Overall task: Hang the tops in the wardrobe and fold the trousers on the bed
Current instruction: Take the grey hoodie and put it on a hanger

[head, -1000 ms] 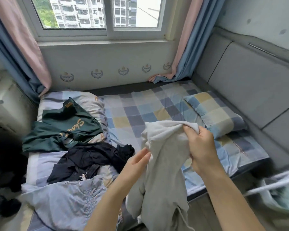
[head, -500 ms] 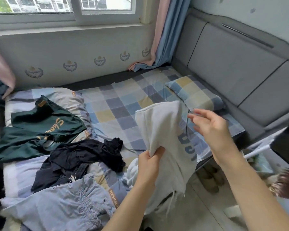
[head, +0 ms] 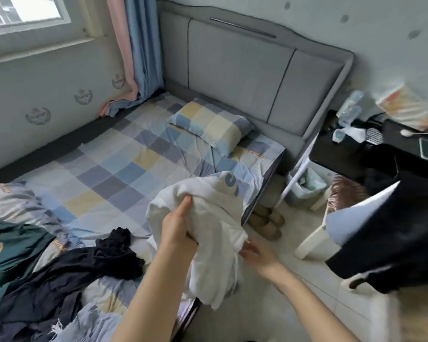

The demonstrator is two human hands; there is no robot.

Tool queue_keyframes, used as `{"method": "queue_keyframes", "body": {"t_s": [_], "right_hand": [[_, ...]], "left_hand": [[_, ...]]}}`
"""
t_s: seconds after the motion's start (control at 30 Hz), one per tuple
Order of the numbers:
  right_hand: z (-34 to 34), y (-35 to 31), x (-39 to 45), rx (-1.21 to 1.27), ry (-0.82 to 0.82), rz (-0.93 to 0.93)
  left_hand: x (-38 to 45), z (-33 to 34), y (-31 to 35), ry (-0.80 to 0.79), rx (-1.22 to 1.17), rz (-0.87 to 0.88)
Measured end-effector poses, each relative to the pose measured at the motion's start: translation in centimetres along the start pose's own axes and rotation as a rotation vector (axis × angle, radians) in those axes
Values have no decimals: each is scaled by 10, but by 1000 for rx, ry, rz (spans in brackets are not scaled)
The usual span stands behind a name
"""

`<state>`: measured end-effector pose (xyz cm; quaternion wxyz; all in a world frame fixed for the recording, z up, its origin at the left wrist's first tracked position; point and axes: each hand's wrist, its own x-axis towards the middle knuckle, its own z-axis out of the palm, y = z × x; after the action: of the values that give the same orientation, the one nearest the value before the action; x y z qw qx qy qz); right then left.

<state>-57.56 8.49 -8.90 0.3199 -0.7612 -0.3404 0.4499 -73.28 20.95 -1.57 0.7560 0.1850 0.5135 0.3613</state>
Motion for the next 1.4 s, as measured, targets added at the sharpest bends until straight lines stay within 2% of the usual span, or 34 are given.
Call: {"method": "queue_keyframes", "body": {"t_s": [0.07, 0.1, 0.17, 0.23, 0.27, 0.37, 0.43, 0.53, 0.6, 0.63, 0.73, 0.77, 0.8, 0.83, 0.87, 0.9, 0.93, 0.97, 1.03, 1.13, 1.2, 1.23, 1.27, 1.3, 1.4], "right_hand": [[-20, 1, 2, 77, 121, -51], [-27, 0, 2, 115, 119, -72], [-46, 4, -3, 120, 6, -100], [-56, 12, -8, -2, -128, -111], [-60, 17, -9, -62, -106, -120], [-90, 31, -8, -92, 169, -103], [-130, 35, -13, 91, 347, -85], [-203, 24, -30, 260, 548, -182], [-246, 11, -47, 264, 578, -318], [-260, 2, -55, 241, 564, -386], [-301, -14, -89, 136, 537, -565], [-312, -17, -100, 95, 515, -610], [-321, -18, -110, 56, 478, -637], [-331, -19, -120, 9, 445, -653], [-338, -19, -128, -40, 403, -654], [-346, -17, -135, -90, 368, -642], [-354, -14, -143, -132, 347, -624], [-363, -10, -149, -159, 356, -609], [-387, -2, -162, -176, 456, -586], [-430, 12, -171, -306, 879, -557], [-457, 29, -180, -327, 1192, -459], [-465, 41, -184, -314, 1265, -373], [-469, 56, -188, -302, 1247, -239], [-467, 75, -191, -296, 1147, -52], [-442, 126, -195, -254, 660, 518]], "left_hand": [[-3, 15, -4, -7, 20, -26], [-4, 18, -4, -9, 15, -39], [-10, 35, -12, -39, 8, -87], [-21, 54, -20, -86, 13, -129], [-26, 63, -25, -111, 22, -143], [-34, 87, -36, -169, 60, -161], [-29, 97, -41, -140, 121, -113], [-22, 115, -55, -55, 281, 48], [-18, 134, -75, -44, 497, 94], [-15, 141, -84, -50, 698, 108], [-25, 178, -114, -176, 1650, 172], [-35, 192, -118, -217, 1905, 261], [-48, 207, -121, -274, 1982, 397], [-61, 225, -127, -435, 1880, 536], [-81, 244, -131, -673, 1669, 640], [-102, 266, -137, -901, 1460, 676], [-120, 285, -147, -1038, 1353, 709], [-132, 299, -157, -1075, 1340, 775], [-142, 329, -180, -977, 1351, 898], [-139, 367, -209, -848, 1187, 906], [-136, 396, -234, -818, 1104, 859], [-135, 409, -244, -810, 1076, 838], [-135, 421, -254, -813, 1056, 805], [-136, 434, -264, -832, 1035, 759], [-141, 468, -293, -883, 995, 669]]}}
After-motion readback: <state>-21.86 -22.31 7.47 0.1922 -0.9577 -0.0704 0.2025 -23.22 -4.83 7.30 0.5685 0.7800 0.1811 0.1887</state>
